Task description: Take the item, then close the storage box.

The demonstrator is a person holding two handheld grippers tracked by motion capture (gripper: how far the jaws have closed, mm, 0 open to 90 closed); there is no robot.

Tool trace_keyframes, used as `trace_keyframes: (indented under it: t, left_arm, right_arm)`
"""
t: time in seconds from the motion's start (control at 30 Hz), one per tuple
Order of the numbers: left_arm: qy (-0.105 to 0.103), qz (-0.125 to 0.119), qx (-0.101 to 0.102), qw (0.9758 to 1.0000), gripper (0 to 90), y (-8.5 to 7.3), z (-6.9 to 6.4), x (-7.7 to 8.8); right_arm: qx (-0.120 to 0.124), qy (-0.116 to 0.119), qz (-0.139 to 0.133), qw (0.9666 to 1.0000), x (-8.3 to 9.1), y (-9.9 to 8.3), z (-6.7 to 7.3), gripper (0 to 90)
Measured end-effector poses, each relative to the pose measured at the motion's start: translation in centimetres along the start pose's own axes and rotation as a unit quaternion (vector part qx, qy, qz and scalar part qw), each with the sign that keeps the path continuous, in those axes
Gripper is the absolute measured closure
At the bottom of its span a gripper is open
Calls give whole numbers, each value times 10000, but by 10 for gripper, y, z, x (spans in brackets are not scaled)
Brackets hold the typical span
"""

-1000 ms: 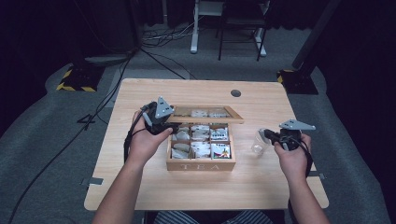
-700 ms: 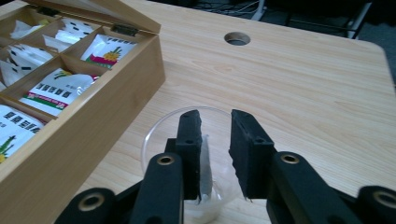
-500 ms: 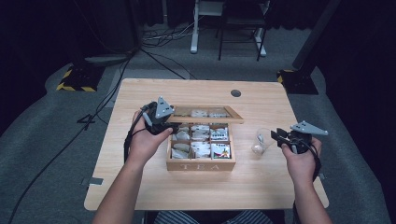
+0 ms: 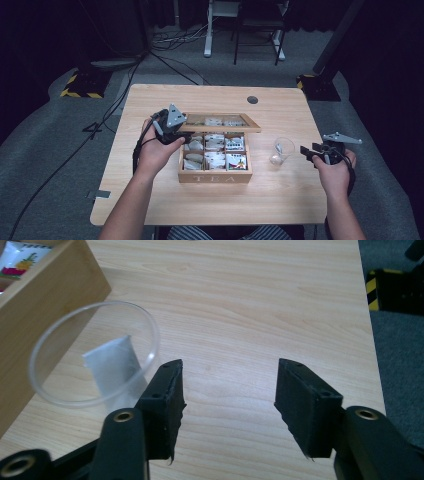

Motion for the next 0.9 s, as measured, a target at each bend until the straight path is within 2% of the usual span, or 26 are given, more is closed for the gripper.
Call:
trace_keyframes:
  t: [0.1,0.33,0.67,0.9]
  left_arm:
    - [9,5,8,10000,451,0,0,0]
    - [50,30,-8,10000,451,-1,-1,0]
    - [42,134,-41,9999,406,-7,-6,2]
    - [103,236,-43,9997,334,-15,-8,3]
  right_arm:
    - [-148,37,138,9998,-4,-6,-9,392]
    - [-167,121,322,9993,-14,-20,-22,326]
    - [-232,234,505,9982,-30,-41,-23,308]
    - [-315,249,371,9985,-34,-46,-22,307]
Point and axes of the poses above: each handheld gripper's, and its own axes: x roughly backward along the jaws, y roughly out of its top, z roughly to its left, the point moved 5 cm from there along -x, roughly forward along the jaws, and after that the axes turned 10 degrees about x, right-handed, at the moved point
